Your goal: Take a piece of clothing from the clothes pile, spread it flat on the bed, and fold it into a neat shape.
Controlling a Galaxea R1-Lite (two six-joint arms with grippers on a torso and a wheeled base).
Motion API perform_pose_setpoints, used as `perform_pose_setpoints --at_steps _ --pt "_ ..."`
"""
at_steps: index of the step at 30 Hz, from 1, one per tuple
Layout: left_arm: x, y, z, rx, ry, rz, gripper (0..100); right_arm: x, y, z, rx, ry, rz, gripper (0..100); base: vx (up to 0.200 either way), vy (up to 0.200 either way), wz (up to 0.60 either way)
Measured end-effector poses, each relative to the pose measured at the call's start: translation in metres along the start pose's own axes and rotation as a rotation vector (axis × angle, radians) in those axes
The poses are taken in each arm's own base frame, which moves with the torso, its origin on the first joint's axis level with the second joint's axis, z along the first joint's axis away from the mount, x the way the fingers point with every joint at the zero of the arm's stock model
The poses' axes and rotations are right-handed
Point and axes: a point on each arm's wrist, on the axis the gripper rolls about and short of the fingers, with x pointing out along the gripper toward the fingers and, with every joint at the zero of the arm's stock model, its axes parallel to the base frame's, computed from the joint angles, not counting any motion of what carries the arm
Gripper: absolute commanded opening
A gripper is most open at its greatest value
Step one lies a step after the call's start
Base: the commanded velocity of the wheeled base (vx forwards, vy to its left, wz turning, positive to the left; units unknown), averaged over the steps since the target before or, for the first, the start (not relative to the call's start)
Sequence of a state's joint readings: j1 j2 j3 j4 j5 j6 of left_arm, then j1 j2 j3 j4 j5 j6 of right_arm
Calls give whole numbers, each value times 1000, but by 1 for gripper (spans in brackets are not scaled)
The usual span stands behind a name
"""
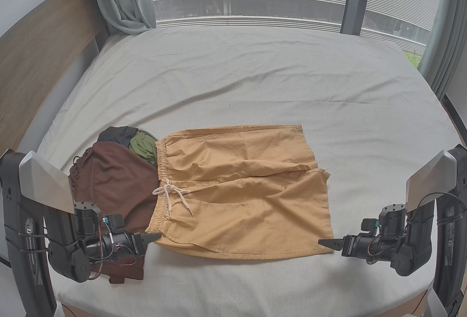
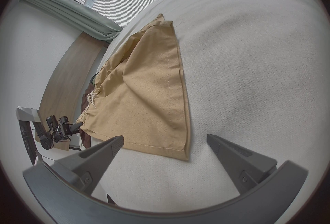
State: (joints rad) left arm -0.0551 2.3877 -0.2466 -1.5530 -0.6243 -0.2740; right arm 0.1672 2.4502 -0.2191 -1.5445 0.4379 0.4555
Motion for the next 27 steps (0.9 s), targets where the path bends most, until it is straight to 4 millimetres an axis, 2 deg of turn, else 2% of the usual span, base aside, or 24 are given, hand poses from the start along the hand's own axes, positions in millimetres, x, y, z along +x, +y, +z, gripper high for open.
perform_pose_setpoints --at_steps 3,4,19,27 --pt "0 0 0 -1 -1 1 0 2 2 -1 13 5 6 100 0 0 0" --pt "0 0 0 -1 0 1 0 3 4 -1 36 8 12 0 0 0 0" --pt "3 4 -1 -5 3 5 0 6 5 -2 53 -11 -23 0 0 0 0" --pt "1 5 -2 -9 7 1 0 -5 8 -10 62 18 -48 0 0 0 0"
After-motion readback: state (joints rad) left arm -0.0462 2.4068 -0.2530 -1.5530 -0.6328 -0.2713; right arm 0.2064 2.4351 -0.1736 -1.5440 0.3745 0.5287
